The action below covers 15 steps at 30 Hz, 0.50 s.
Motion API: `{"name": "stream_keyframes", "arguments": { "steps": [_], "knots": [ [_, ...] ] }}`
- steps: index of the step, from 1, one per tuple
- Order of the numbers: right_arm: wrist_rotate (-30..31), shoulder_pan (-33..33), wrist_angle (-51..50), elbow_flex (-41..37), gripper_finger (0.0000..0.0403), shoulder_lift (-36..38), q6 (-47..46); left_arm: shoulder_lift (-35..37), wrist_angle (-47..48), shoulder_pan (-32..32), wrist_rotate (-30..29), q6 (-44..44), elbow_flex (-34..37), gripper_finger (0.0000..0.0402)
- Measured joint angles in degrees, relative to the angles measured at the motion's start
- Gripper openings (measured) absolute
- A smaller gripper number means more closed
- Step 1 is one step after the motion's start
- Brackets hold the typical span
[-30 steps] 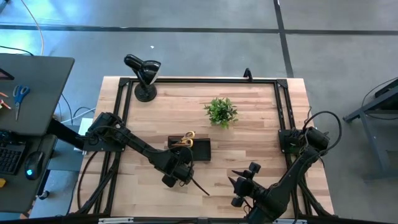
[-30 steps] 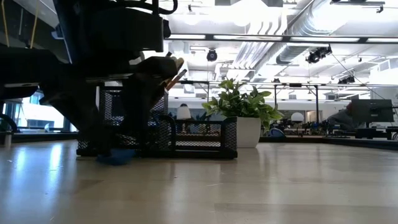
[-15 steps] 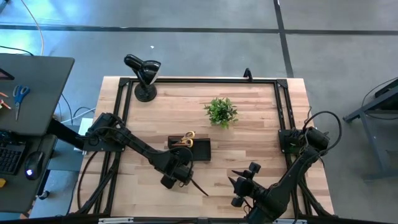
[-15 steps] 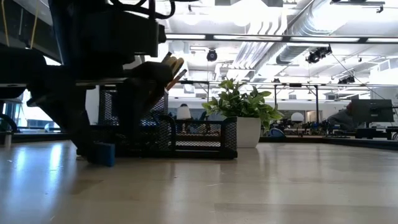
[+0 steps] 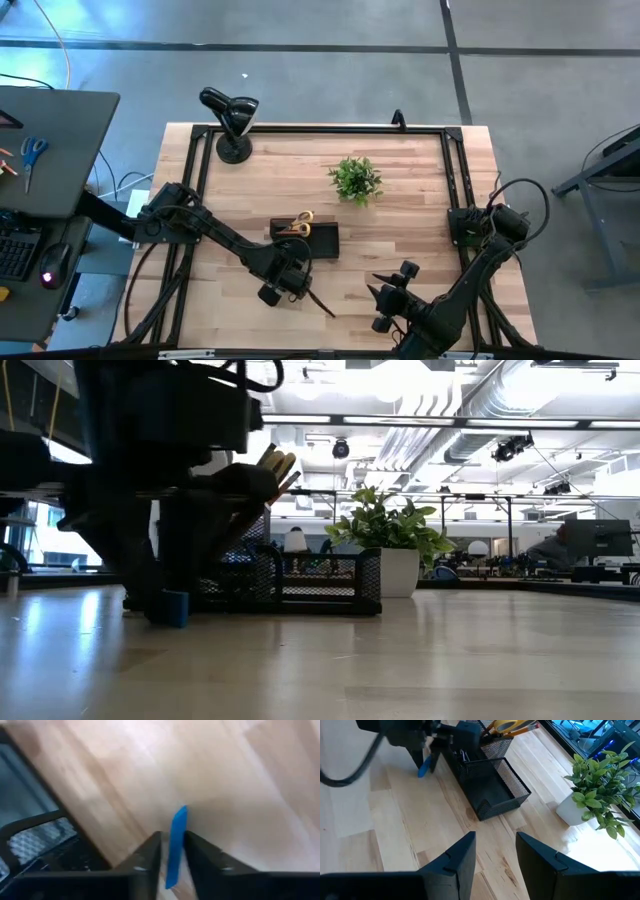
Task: Pick and place office supplies into organizer
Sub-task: Put the blue eraser into the black desk organizer
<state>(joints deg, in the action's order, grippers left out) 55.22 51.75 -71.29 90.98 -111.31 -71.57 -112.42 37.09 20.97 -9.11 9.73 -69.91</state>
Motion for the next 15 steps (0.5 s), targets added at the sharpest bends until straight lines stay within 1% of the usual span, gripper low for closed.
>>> {"name": "stream_keyframes", "arguments": {
  "steps": [2, 3, 4, 6, 8, 10, 15],
  "knots": [
    [0.0, 0.0, 0.0, 0.0, 0.0134, 0.0, 0.0, 0.0, 0.6, 0.6, 0.0, 0.5, 0.0, 0.0033],
    [0.0, 0.0, 0.0, 0.0, 0.0134, 0.0, 0.0, 0.2, 1.1, 0.9, -0.3, 0.7, 0.0, 0.0019],
    [0.0, 0.0, 0.0, 0.0, 0.0134, 0.0, 0.0, 0.3, 1.8, 0.9, -0.5, 0.5, 0.1, 0.0014],
    [0.2, 0.0, 0.0, 0.0, 0.0134, 0.0, 0.0, 0.4, 3.5, 0.9, -0.5, 0.1, -0.3, 0.002],
    [0.3, 0.0, 0.0, 0.0, 0.0134, 0.0, 0.0, 0.2, 8.7, 0.9, -1.7, -1.2, -1.7, 0.0019],
    [0.3, 0.0, 0.0, 0.0, 0.0134, 0.0, 0.0, 0.0, 12.8, 0.9, -3.4, -2.3, -3.7, 0.0009],
    [0.2, 0.0, 0.1, 0.0, 0.0134, 0.0, -0.2, 1.6, 15.9, 0.8, -7.5, -3.9, -7.4, 0.0013]
  ]
}}
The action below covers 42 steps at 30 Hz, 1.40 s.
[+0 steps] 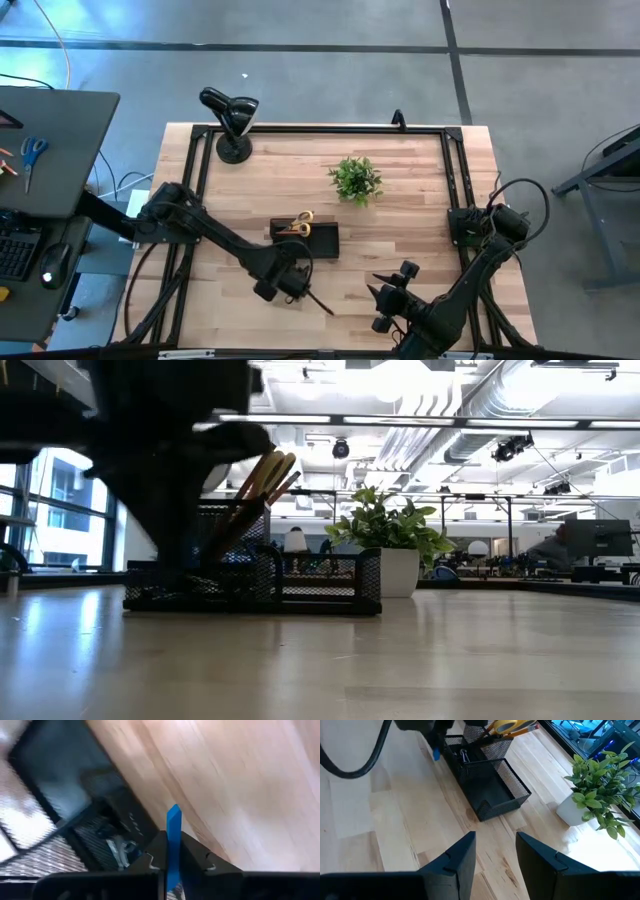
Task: Pick and place office supplies into organizer
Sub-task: Put the blue eraser into the black desk organizer, then return to Home Position
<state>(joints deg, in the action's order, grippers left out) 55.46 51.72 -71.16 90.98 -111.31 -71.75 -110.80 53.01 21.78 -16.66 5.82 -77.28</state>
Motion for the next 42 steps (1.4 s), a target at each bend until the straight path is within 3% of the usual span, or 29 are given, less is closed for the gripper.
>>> {"name": "stream_keyframes", "arguments": {
  "steps": [7, 22, 35, 42],
  "knots": [
    [0.0, 0.1, 0.3, 0.0, 0.0134, 0.0, 0.1, 4.1, 0.4, -0.5, -7.0, -2.5, -0.3, 0.0008],
    [0.3, 0.1, 0.1, 0.0, 0.0134, 0.0, 0.2, 3.7, -2.2, -5.7, -6.3, -7.0, 4.3, 0.0018],
    [0.5, 0.0, 0.5, 0.0, 0.0134, 0.0, 0.8, 3.7, -3.3, -5.3, -4.6, -9.7, 4.3, 0.0163],
    [0.6, 0.0, 0.5, 0.0, 0.0134, 0.0, 1.1, 3.8, -2.1, -5.3, -5.0, -10.5, 4.2, 0.0189]
  ]
}}
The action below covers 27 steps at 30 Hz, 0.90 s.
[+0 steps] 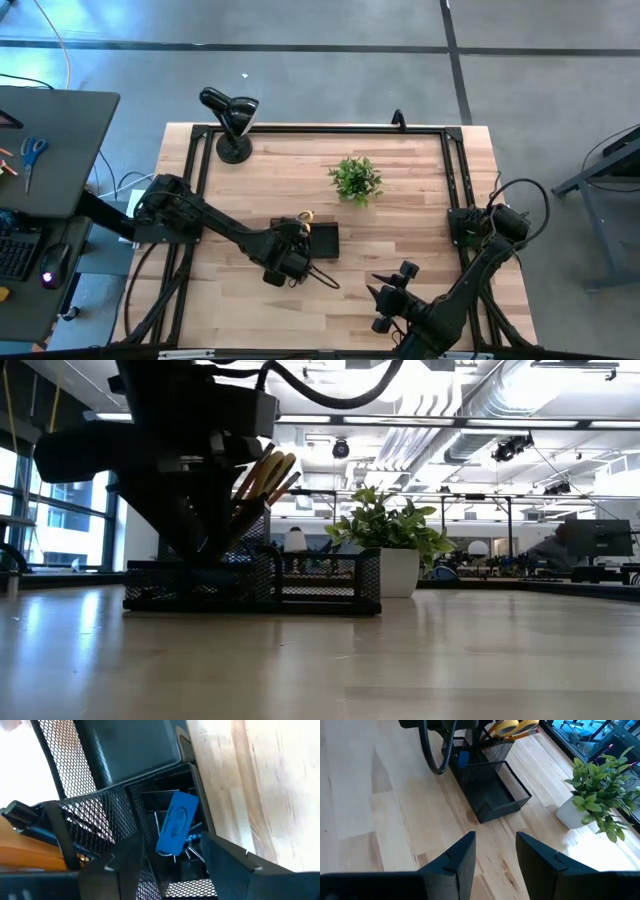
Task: Pick and place office supplies into organizer
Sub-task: Return to Home Position
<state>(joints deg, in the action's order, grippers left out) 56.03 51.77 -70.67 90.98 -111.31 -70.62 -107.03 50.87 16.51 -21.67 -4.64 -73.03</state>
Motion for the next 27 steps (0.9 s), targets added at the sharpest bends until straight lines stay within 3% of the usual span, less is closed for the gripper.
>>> {"name": "stream_keyframes", "arguments": {
  "steps": [4, 9, 14, 21, 24, 27],
  "knots": [
    [1.3, 0.0, 0.1, 0.0, 0.0133, 0.0, 0.1, 1.9, -0.3, 0.1, 0.0, -0.1, 0.0, 0.0183],
    [11.8, 1.1, 2.2, 0.0, 0.0133, 0.1, -0.9, 8.0, -1.7, 0.2, 0.1, 1.2, 0.0, 0.0155],
    [15.1, 2.7, -1.2, 0.0, 0.0126, 0.4, -9.4, 17.0, -6.2, 0.2, 3.3, 3.6, 1.7, 0.0118],
    [13.4, 2.1, -13.4, 0.0, 0.0066, 2.2, -16.2, 34.5, -25.4, 0.3, 6.8, 8.0, 15.6, 0.0055],
    [13.5, 1.2, -17.9, 0.0, 0.0021, 5.1, -16.8, 42.8, -30.4, -0.7, 7.3, 8.0, 22.8, 0.0021],
    [13.4, -0.1, -19.4, 0.0, 0.0007, 9.1, -14.7, 50.6, -34.1, -1.8, 9.3, 7.0, 29.4, 0.0005]
  ]
}}
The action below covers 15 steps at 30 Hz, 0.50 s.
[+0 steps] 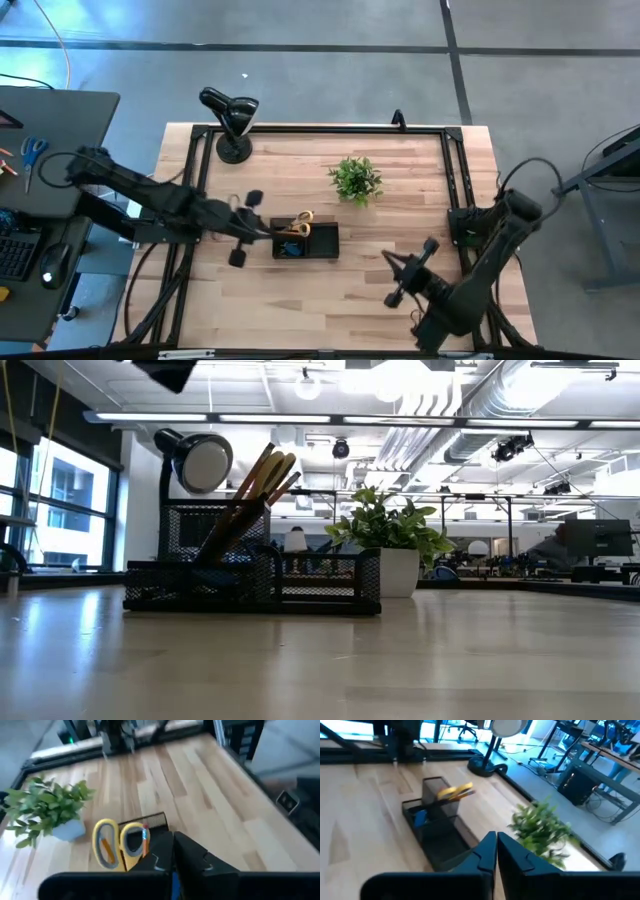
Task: Pick and place office supplies into organizer
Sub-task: Return to Home Position
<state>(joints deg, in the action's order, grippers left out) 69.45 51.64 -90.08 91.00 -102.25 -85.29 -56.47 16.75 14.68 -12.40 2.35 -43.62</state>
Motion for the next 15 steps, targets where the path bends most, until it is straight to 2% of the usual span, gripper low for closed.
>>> {"name": "stream_keyframes", "arguments": {
  "steps": [8, 12, 15],
  "knots": [
    [-4.7, -5.2, 4.0, 0.0, 0.0003, 7.8, 15.1, 16.4, -4.8, -2.4, 0.4, -1.1, 11.6, 0.0013],
    [-12.9, -9.3, 13.0, 0.0, 0.0001, 9.6, 27.3, 22.0, -4.7, -2.3, 0.7, -1.9, 14.9, 0.0002],
    [-23.7, -13.1, 25.7, 0.0, 0.0002, 9.1, 43.0, 24.8, -5.1, -2.3, 1.0, -2.9, 16.6, 0.0005]
  ]
}}
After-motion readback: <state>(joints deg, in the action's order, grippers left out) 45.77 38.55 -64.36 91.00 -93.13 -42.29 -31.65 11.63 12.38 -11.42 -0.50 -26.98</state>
